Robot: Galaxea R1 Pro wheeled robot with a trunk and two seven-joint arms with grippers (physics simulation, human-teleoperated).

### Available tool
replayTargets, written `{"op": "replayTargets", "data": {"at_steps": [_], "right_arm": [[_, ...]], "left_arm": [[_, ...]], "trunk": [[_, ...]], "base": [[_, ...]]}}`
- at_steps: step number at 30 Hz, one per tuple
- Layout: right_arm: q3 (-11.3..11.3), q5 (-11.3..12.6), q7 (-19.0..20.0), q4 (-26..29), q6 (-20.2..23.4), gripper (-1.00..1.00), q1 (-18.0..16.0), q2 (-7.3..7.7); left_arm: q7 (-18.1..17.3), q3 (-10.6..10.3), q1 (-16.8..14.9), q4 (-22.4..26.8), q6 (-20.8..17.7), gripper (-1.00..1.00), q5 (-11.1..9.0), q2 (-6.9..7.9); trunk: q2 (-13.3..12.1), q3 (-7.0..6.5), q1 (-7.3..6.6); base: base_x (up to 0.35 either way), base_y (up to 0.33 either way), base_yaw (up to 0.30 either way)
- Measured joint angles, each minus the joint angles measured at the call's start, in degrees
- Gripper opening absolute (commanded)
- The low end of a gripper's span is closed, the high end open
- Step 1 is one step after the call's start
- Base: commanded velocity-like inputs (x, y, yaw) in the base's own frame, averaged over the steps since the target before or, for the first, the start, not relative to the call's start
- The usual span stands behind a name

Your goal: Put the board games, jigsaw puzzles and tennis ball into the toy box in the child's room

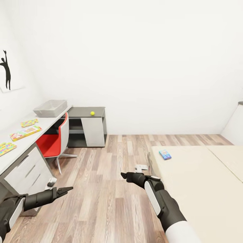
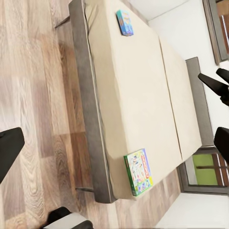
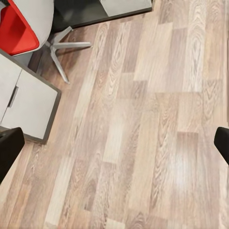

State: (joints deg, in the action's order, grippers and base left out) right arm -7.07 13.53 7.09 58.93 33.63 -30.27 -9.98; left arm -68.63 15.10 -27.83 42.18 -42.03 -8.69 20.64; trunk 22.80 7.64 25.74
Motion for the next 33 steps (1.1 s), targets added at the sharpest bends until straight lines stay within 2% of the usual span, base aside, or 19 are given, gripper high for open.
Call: {"op": "replayTargets", "data": {"at_steps": [14,33], "right_arm": [[0.1,0.1,0.0,0.0,0.0,1.0,0.0,0.01],[0.1,0.2,0.0,0.0,0.0,1.0,0.0,0.0]], "left_arm": [[0.0,0.0,0.0,0.0,0.0,1.0,0.0,0.05],[-0.2,0.0,0.0,0.0,0.0,1.0,0.0,0.08]], "trunk": [[0.0,0.0,0.0],[0.0,0.0,0.01]], "base": [[0.17,0.119,-0.264],[-0.044,0.068,-0.28]]}}
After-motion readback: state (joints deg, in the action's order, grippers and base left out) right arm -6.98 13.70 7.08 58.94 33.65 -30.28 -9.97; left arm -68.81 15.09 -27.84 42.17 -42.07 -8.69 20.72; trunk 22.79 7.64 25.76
